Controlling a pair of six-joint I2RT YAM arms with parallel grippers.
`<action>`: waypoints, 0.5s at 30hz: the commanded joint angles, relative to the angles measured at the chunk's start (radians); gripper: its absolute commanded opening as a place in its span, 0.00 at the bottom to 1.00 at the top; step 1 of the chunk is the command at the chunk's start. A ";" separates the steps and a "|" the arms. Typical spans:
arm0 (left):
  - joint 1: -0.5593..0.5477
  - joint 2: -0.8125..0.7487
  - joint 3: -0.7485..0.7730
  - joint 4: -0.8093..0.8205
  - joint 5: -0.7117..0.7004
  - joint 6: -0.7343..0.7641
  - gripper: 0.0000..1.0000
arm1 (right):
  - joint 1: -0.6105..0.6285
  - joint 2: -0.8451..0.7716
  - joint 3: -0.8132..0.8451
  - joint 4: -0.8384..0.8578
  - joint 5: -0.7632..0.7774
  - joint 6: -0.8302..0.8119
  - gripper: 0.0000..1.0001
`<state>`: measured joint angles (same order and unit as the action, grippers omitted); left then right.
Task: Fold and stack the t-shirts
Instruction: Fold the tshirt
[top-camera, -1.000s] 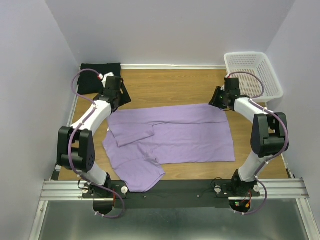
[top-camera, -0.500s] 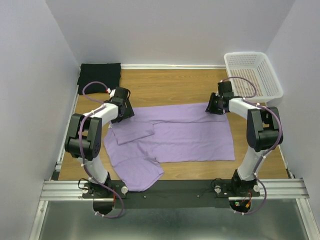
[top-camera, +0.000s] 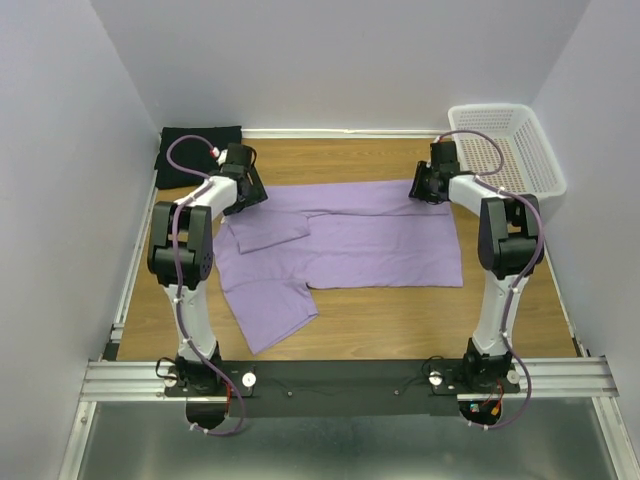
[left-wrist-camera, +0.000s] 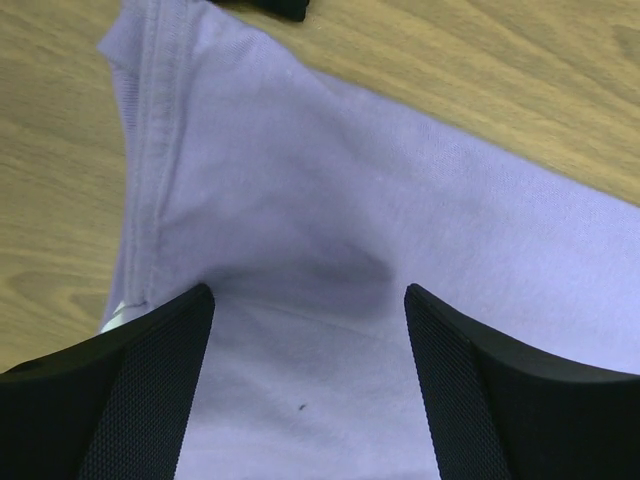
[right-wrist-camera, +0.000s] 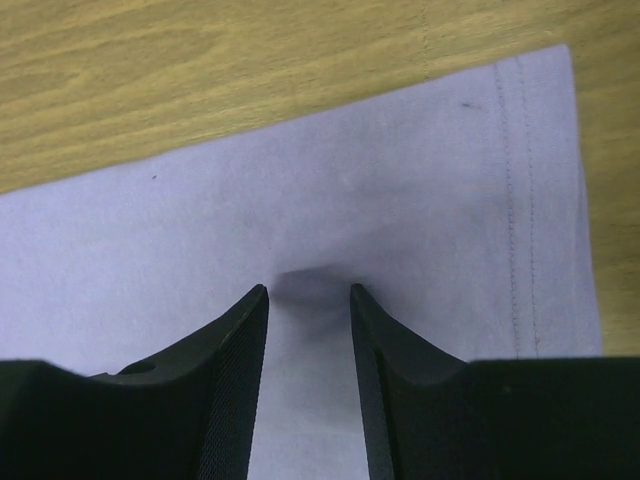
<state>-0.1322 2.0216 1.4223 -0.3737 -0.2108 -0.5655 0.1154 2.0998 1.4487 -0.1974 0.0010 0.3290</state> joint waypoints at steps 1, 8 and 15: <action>0.003 -0.076 0.027 -0.054 0.013 0.033 0.87 | -0.005 -0.023 0.001 -0.051 -0.036 -0.050 0.48; -0.092 -0.351 -0.104 -0.057 -0.002 0.113 0.98 | 0.066 -0.288 -0.126 -0.056 -0.090 -0.054 0.74; -0.219 -0.368 -0.197 -0.060 0.123 0.119 0.98 | 0.087 -0.566 -0.335 -0.108 -0.148 -0.050 0.94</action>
<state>-0.3187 1.5780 1.2648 -0.4053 -0.1600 -0.4698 0.2008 1.6379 1.2137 -0.2390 -0.0994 0.2863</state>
